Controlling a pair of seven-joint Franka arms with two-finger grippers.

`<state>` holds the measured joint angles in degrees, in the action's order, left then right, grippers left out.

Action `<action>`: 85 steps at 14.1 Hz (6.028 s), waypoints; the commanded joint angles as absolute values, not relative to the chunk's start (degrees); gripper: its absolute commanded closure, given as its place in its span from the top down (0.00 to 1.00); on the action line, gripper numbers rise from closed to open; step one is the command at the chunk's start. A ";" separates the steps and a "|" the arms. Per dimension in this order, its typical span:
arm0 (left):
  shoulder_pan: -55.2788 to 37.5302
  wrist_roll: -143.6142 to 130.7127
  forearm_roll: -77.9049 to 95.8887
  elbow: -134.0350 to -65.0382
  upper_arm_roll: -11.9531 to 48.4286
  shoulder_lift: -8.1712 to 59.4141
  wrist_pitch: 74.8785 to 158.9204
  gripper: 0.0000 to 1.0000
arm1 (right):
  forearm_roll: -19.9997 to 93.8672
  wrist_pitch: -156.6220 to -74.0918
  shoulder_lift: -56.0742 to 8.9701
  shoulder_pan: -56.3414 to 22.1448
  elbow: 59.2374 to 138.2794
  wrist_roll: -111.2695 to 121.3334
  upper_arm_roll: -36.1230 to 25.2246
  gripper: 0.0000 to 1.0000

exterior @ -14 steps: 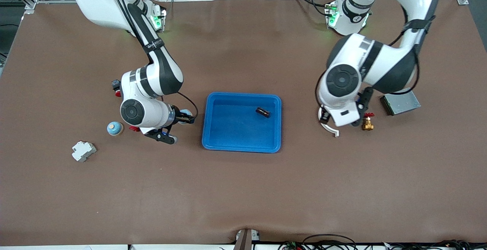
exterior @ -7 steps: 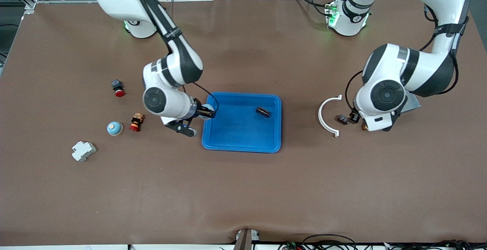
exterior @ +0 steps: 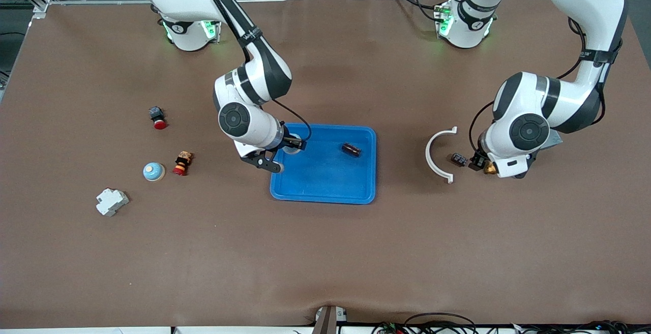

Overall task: Place electrolytic capacitor and blue bell in tray
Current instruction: 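Lower the bell into the tray while the left gripper grasps a capacitor, then release the bell with the right gripper while the left gripper carries the capacitor, then lower the capacitor into the tray while the right gripper reaches the other bell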

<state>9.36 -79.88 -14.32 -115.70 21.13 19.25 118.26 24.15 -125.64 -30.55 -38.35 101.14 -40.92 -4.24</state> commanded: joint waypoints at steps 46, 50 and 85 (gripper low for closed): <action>6.17 -97.36 -14.41 -112.52 28.21 26.27 138.43 0.00 | 10.28 -100.65 -12.41 -32.36 101.95 -30.97 -7.91 1.00; 0.36 -104.84 -14.50 -105.05 28.04 31.54 138.43 0.00 | 10.20 -99.40 -4.76 -25.69 107.39 -19.90 -7.91 1.00; -17.05 -119.62 -15.56 -90.53 21.88 43.78 138.96 1.00 | 1.85 -139.04 -18.62 -1.67 124.02 32.43 -7.73 1.00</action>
<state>-16.65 -118.70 -14.32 -91.85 22.57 44.71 138.95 2.32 -139.20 -16.22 -2.48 126.18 31.87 -8.48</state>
